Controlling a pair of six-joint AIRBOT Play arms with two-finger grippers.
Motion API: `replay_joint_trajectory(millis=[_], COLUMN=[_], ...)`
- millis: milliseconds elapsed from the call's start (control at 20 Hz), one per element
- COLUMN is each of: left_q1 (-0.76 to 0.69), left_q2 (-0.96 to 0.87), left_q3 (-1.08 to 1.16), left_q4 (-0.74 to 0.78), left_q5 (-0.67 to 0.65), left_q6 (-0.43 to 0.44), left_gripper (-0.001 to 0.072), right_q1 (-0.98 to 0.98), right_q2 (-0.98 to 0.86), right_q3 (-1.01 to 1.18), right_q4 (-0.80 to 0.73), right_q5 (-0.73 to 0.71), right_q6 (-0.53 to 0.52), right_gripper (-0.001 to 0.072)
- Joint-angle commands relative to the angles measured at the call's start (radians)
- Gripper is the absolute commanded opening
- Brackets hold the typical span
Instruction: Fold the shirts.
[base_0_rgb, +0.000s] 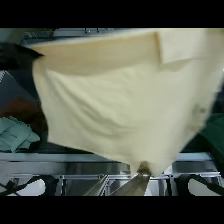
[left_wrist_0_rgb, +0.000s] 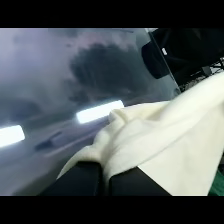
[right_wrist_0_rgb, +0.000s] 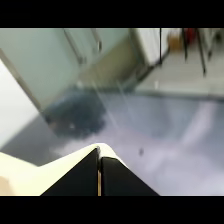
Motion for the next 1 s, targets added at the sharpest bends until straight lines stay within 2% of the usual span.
replay_joint_trajectory(millis=[0,100,150,200,300,350,450,500,600,650,750,900,950], left_q1=[-0.044,-0.053,-0.051,-0.046,-0.020,0.002,0.051,0.075,0.118,0.136,0.171,0.229,0.254], left_q2=[-0.245,-0.380,-0.433,-0.473,-0.530,-0.550,-0.566,-0.565,-0.553,-0.534,-0.478,-0.356,-0.316], left_q3=[-0.092,-0.039,-0.002,0.042,0.141,0.195,0.268,0.282,0.270,0.228,0.092,-0.140,-0.202], left_q4=[-0.005,-0.005,-0.005,-0.005,-0.004,-0.003,-0.001,0.004,0.042,0.053,0.057,0.121,0.147], left_q5=[-0.150,-0.145,-0.141,-0.132,-0.077,-0.032,0.064,0.112,0.220,0.257,0.293,0.281,0.281], left_q6=[0.145,0.144,0.124,0.090,0.028,-0.010,-0.093,-0.106,-0.129,-0.128,-0.094,-0.042,-0.030], left_gripper=[0.0033,0.0035,0.0044,0.0240,0.0683,0.0720,0.0720,0.0720,0.0579,0.0570,0.0570,0.0570,0.0570], right_q1=[0.179,0.185,0.182,0.171,0.131,0.095,0.019,-0.014,-0.068,-0.087,-0.124,-0.182,-0.201], right_q2=[-0.347,-0.497,-0.544,-0.568,-0.562,-0.546,-0.523,-0.512,-0.465,-0.422,-0.294,-0.041,0.053], right_q3=[0.057,0.128,0.148,0.158,0.158,0.158,0.156,0.140,0.039,-0.046,-0.272,-0.634,-0.739], right_q4=[-0.109,-0.081,-0.051,-0.040,-0.053,-0.064,-0.084,-0.084,-0.092,-0.110,-0.176,-0.219,-0.237], right_q5=[-0.195,-0.195,-0.195,-0.189,-0.115,-0.039,0.175,0.290,0.479,0.515,0.511,0.426,0.374], right_q6=[-0.036,-0.020,0.021,0.064,0.122,0.148,0.183,0.209,0.243,0.254,0.249,0.256,0.297], right_gripper=[0.0016,0.0031,0.0255,0.0481,0.0489,0.0488,0.0370,0.0371,0.0371,0.0369,0.0354,0.0354,0.0355])
